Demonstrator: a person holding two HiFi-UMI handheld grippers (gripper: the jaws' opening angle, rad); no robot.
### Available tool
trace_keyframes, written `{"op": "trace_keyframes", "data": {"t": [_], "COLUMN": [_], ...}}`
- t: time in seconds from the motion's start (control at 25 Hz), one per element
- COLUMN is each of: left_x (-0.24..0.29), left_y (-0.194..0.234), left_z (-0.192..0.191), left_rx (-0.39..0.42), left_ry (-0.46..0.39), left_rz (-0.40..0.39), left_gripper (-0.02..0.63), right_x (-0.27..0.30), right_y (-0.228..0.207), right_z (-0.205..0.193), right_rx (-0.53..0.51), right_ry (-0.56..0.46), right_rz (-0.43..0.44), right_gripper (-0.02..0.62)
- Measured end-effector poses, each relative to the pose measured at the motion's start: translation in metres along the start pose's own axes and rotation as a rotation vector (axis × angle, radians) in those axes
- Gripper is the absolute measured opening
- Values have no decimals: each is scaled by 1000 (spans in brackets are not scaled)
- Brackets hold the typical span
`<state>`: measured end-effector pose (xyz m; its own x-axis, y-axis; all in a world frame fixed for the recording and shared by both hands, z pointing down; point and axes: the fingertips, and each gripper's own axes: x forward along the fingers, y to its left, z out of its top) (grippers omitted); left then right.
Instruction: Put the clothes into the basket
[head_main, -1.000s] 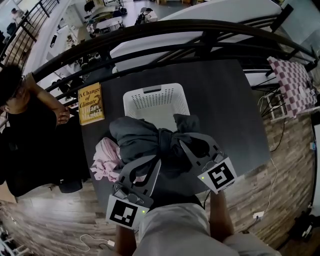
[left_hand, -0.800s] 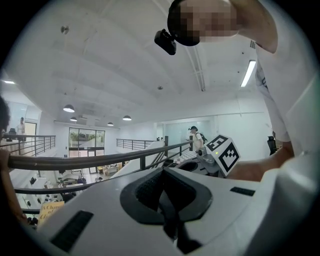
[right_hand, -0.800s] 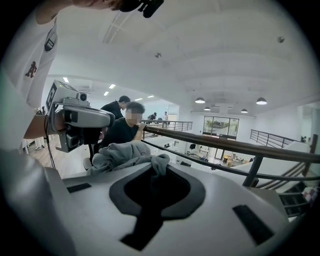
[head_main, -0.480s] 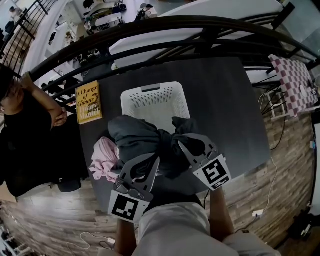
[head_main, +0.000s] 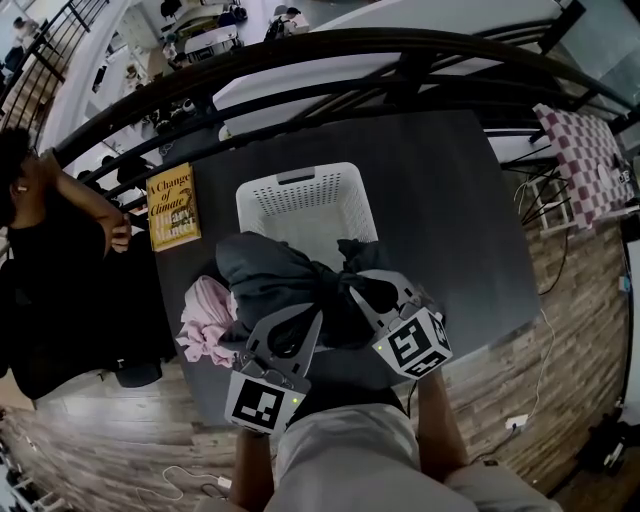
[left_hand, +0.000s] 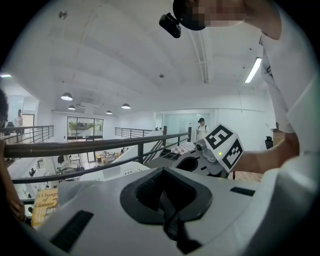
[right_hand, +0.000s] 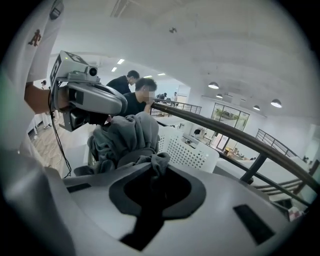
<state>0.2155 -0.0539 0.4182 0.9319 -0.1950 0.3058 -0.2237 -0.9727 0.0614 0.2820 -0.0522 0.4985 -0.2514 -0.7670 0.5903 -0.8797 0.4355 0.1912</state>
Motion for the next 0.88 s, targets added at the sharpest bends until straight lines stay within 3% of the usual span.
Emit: {"op": "trace_keyframes", "data": {"t": [0.52, 0.88], "left_x": [-1, -7], "left_y": [-3, -5], "left_z": [-7, -5], "left_rx": [-10, -1], "left_ry": [4, 0], "left_rz": [-7, -4], "left_gripper": [2, 2], "right_x": [10, 9], "right_y": [13, 26], "right_z": [-18, -9], "right_rx": [-120, -144], "right_ry": [132, 98], "right_rz": [3, 35], "right_gripper": [57, 115]}}
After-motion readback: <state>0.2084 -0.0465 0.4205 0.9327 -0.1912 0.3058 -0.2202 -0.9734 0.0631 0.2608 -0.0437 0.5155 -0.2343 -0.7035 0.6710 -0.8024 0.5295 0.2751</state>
